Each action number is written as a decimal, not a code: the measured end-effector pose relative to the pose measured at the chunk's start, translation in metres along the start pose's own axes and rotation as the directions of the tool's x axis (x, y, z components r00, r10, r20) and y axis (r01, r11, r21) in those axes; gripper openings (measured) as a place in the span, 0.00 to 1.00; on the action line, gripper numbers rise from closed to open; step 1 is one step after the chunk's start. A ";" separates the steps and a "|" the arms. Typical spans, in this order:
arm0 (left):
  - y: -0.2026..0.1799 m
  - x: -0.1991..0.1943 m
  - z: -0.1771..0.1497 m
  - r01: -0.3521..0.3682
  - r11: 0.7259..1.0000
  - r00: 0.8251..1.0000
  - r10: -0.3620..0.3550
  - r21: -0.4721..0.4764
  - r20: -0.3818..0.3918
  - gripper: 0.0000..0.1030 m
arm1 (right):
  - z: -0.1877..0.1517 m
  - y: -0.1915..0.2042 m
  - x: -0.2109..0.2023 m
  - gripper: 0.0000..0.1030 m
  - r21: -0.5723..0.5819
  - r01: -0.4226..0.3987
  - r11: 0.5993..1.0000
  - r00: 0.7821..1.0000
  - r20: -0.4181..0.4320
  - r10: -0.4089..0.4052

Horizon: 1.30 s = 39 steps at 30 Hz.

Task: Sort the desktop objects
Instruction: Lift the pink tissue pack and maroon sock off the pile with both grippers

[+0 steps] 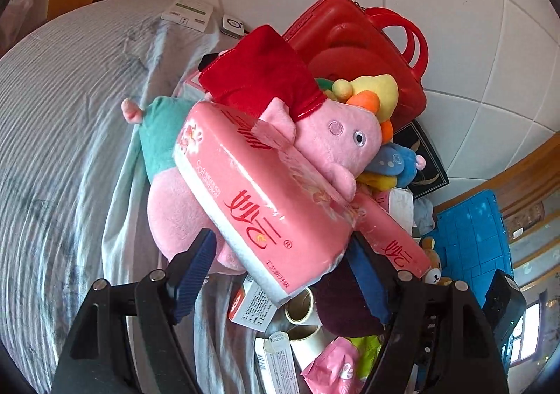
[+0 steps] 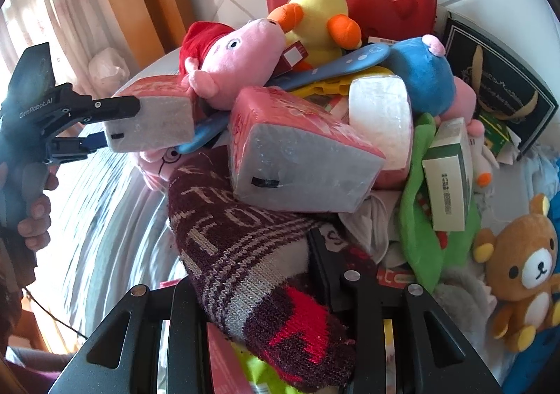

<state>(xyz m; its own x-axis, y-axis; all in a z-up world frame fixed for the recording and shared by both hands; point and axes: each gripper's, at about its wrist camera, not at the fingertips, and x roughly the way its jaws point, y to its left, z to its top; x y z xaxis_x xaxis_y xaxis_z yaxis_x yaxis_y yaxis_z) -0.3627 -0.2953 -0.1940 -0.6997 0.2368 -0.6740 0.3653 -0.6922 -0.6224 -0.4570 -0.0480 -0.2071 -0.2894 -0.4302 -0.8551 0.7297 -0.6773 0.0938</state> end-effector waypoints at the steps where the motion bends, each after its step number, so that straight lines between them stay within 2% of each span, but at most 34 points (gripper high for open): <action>1: 0.005 0.000 -0.001 0.024 0.999 1.000 -0.024 -0.028 0.000 0.74 | 0.000 0.000 0.001 0.35 0.002 -0.003 1.000 1.000 -0.003 0.003; 3: 0.012 0.003 -0.007 0.060 0.996 0.998 -0.062 -0.068 -0.025 0.74 | 0.000 -0.001 0.001 0.35 0.003 -0.004 1.000 1.000 -0.005 0.004; 5: 0.011 0.005 -0.016 0.062 0.997 0.997 -0.064 -0.044 -0.051 0.74 | 0.000 0.000 0.000 0.35 -0.001 -0.004 1.000 1.000 -0.006 0.004; 6: 0.011 0.005 -0.018 0.040 0.999 0.998 -0.041 -0.035 -0.047 0.74 | 0.000 -0.001 0.000 0.35 -0.003 -0.006 1.000 1.000 -0.006 0.006; 8: 0.014 0.002 -0.015 0.064 0.996 0.997 -0.066 -0.069 -0.027 0.74 | 0.000 -0.003 0.001 0.35 0.003 -0.012 1.000 1.000 -0.012 0.012; 9: 0.015 0.001 -0.012 0.058 0.996 0.998 -0.060 -0.072 -0.024 0.74 | 0.000 -0.003 0.002 0.35 0.005 -0.015 1.000 1.000 -0.013 0.015; 11: 0.016 0.010 -0.005 -0.008 0.999 0.999 0.006 -0.042 -0.050 0.74 | 0.001 -0.003 0.001 0.35 0.005 -0.015 1.000 1.000 -0.012 0.015; 14: 0.017 0.021 0.002 -0.011 0.998 0.998 0.007 -0.066 -0.057 0.76 | 0.001 -0.002 0.001 0.35 0.002 -0.014 1.000 1.000 -0.012 0.014; 17: -0.004 0.028 0.011 -0.038 0.999 0.998 0.038 0.000 -0.055 0.76 | 0.000 -0.002 0.000 0.35 0.004 -0.011 1.000 1.000 -0.010 0.011; 20: -0.026 0.044 0.018 -0.071 0.995 0.992 0.077 0.064 -0.100 0.76 | -0.001 -0.002 0.000 0.35 0.012 -0.006 1.000 1.000 -0.006 0.006; 23: -0.041 0.051 0.019 -0.105 0.988 0.987 0.118 0.116 -0.112 0.76 | -0.001 -0.001 -0.002 0.36 0.011 0.009 1.000 1.000 0.003 -0.010; 25: -0.045 0.053 0.022 -0.144 0.981 0.982 0.158 0.127 -0.105 0.76 | -0.001 -0.001 0.001 0.43 0.007 0.019 1.000 1.000 -0.011 -0.019; 28: -0.035 0.061 0.031 -0.165 0.984 0.977 0.173 0.071 -0.127 0.76 | 0.001 0.002 0.010 0.53 -0.016 0.022 1.000 0.999 -0.043 -0.022; 30: -0.024 0.069 0.035 -0.139 0.990 0.980 0.140 0.014 -0.144 0.77 | 0.002 0.003 0.014 0.54 -0.020 0.016 1.000 0.999 -0.046 -0.017; 32: -0.025 0.068 0.034 -0.120 0.993 0.983 0.121 0.018 -0.135 0.73 | 0.004 0.005 0.022 0.55 -0.025 0.011 1.000 0.999 -0.049 -0.012; 33: -0.031 0.062 0.032 -0.121 0.991 0.986 0.127 0.054 -0.108 0.67 | 0.005 0.007 0.025 0.52 -0.041 0.026 0.999 0.998 -0.050 -0.028; 34: -0.036 0.054 0.030 -0.118 0.989 0.989 0.125 0.085 -0.083 0.64 | 0.004 0.010 0.028 0.38 -0.066 0.059 0.996 0.997 -0.049 -0.062; 36: -0.042 0.036 0.028 -0.076 0.989 0.996 0.081 0.125 -0.038 0.58 | 0.000 0.014 0.019 0.26 -0.073 0.057 0.996 0.998 -0.019 -0.059; 39: -0.055 0.014 0.026 -0.054 0.978 0.999 0.053 0.203 0.010 0.57 | -0.005 0.015 -0.007 0.21 -0.046 0.038 0.998 0.998 0.055 -0.035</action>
<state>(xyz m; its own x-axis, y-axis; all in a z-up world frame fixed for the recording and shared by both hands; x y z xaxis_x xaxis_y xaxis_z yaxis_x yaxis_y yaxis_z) -0.4087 -0.2712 -0.1591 -0.6855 0.1927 -0.7021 0.2706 -0.8279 -0.4914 -0.4409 -0.0524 -0.2019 -0.3489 -0.4383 -0.8283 0.7456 -0.6653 0.0380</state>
